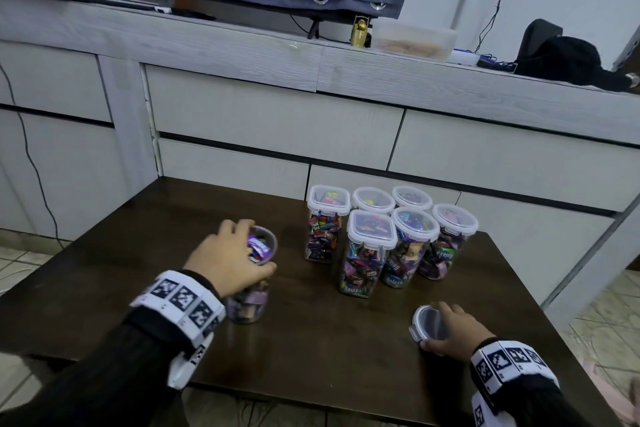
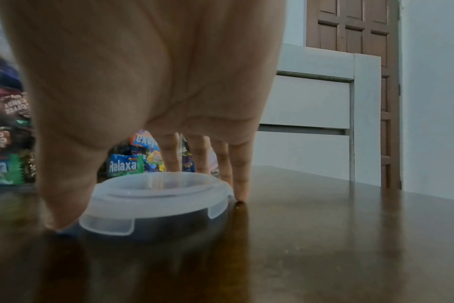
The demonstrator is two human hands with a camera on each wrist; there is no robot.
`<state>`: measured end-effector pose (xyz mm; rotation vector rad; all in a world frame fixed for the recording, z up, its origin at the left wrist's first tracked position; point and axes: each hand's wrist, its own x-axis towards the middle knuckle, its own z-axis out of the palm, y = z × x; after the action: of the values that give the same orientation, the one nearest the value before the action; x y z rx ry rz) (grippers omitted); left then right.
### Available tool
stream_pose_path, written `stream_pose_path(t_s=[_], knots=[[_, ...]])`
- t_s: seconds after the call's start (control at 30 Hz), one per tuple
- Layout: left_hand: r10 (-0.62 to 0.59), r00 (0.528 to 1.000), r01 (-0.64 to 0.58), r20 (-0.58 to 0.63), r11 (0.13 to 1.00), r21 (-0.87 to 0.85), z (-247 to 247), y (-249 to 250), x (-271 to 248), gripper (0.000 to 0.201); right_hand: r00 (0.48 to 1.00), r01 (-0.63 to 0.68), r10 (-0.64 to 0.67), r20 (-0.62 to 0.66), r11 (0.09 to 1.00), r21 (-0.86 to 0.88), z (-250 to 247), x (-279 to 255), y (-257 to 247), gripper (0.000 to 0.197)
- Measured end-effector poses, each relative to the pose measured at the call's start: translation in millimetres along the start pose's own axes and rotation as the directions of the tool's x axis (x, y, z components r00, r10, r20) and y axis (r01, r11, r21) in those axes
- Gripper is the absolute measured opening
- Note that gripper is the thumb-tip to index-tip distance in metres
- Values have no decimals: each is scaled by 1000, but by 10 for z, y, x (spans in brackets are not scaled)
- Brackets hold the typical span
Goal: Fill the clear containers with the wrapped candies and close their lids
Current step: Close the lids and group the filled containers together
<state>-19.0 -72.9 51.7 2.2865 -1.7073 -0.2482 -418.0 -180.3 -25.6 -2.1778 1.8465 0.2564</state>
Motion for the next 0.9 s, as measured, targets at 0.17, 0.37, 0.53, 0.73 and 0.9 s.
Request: stream_pose_path(t_s=[0.17,0.37,0.53,0.73,0.9], knots=[[213,975,-205,66,972,-112,237,532,-80,100,999,38,-38,-8,999,-11,10,-26,-40,87],[273,962,-236,-12,806,-542,659,844,-192,125,995,97,-97,-2,994,56,-41,-64,-59,95],[258,966,-178,-27,581,-794,909,815,-167,97,981,129,-87,-173,960,247,-356,-133,-39,92],[364,931,-182,25,521,-834,948,780,-111,88,888,371,-183,-421,826,425,-935,-314,-312,84],[423,904,-182,57,503,-845,911,772,-87,93,775,622,-490,-399,703,345,-1175,-643,-922,88]])
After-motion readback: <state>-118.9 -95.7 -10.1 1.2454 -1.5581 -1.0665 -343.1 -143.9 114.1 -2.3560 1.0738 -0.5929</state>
